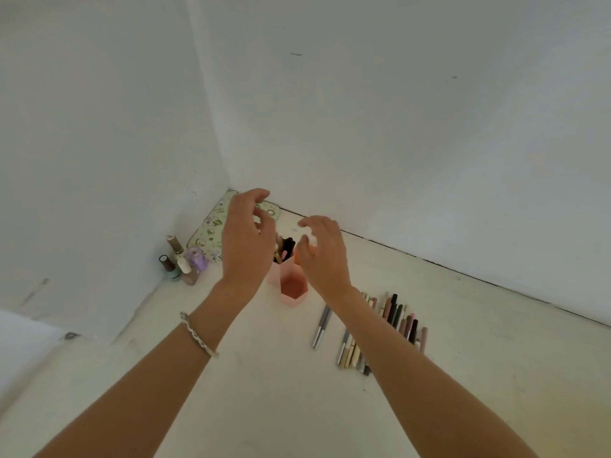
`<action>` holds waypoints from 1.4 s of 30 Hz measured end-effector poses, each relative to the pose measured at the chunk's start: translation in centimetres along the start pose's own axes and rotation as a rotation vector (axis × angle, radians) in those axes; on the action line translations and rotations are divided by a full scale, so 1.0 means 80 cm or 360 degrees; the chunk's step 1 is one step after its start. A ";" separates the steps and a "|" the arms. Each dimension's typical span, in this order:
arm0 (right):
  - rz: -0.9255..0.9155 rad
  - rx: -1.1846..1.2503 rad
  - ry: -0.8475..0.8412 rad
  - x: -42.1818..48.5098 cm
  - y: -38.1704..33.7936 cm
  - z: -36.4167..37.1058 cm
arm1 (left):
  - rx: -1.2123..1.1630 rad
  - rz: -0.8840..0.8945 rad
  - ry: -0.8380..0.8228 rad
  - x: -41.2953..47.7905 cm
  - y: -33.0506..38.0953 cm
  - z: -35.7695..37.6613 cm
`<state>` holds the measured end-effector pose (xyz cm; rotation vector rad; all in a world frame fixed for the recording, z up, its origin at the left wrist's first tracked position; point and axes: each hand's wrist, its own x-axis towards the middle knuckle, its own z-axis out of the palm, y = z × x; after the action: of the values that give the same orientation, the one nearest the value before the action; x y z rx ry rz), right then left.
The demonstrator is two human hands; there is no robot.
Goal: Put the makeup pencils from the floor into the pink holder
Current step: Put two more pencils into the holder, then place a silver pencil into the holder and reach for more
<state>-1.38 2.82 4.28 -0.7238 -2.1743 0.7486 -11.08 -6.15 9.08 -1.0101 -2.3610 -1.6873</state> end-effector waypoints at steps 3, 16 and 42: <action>0.0290 0.0081 0.0257 0.009 0.021 -0.035 | 0.0015 0.0131 -0.0279 -0.032 0.022 0.039; 0.0814 0.0045 0.0201 -0.038 0.115 -0.144 | 0.1383 0.0039 -0.1435 -0.153 -0.023 0.167; 0.0964 -0.0440 -0.0691 -0.043 0.121 -0.043 | -0.0067 -0.0341 -0.0662 -0.030 0.046 0.100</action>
<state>5.84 8.04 -1.89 -1.5243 -2.4954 0.9838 -4.76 0.36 7.95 -1.2622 -2.7898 -1.7432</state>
